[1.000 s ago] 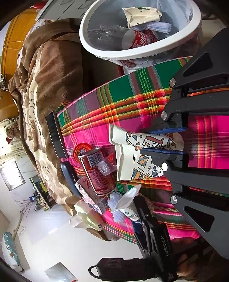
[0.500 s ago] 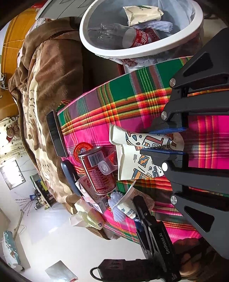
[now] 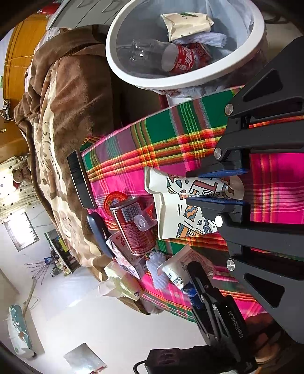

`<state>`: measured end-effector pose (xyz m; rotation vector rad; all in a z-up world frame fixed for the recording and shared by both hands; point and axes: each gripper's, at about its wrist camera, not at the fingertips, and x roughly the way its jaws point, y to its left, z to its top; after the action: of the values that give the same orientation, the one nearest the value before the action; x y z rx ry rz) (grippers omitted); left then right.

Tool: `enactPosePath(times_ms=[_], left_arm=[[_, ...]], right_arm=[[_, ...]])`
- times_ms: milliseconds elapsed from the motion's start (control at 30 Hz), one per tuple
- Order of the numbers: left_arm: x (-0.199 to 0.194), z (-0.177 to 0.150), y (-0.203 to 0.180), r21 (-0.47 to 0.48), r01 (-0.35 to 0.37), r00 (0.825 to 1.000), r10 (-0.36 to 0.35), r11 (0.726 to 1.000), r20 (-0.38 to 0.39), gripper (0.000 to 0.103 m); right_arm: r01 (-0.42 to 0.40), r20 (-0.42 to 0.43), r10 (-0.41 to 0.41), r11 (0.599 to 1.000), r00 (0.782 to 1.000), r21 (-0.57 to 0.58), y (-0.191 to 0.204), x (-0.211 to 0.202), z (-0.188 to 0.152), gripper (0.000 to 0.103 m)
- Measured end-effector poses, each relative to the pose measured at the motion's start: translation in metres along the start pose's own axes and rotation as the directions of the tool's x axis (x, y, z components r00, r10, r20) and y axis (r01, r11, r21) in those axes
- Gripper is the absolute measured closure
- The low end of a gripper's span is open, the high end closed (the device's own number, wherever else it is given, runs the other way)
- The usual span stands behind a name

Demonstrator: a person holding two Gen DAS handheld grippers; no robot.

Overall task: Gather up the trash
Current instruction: 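Carry the paper cup and yogurt cup over the bin and open both tools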

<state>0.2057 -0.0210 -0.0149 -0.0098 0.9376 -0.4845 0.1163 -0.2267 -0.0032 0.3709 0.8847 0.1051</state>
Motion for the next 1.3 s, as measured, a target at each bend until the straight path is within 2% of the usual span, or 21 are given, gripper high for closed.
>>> enactPosePath(times_ms=[600,1033,1300], left_arm=[[-0.024,-0.006,-0.071,0.076,0.018,0.998,-0.023,0.997,0.064,0.058],[-0.018,-0.001,-0.144,0.155,0.077,0.993,-0.09,0.985,0.078,0.058],[-0.005,0.003,-0.189,0.211,0.113,0.99,-0.128,0.971,0.063,0.058]], right_arm=[[0.023,0.091,-0.027,0.998,0.996,0.051,-0.046,-0.046,0.002,0.088],[0.092,0.154,-0.112,0.987,0.982,0.132,-0.103,-0.082,0.002,0.088],[0.147,0.157,-0.175,0.974,0.972,0.175,-0.137,-0.093,0.002,0.088]])
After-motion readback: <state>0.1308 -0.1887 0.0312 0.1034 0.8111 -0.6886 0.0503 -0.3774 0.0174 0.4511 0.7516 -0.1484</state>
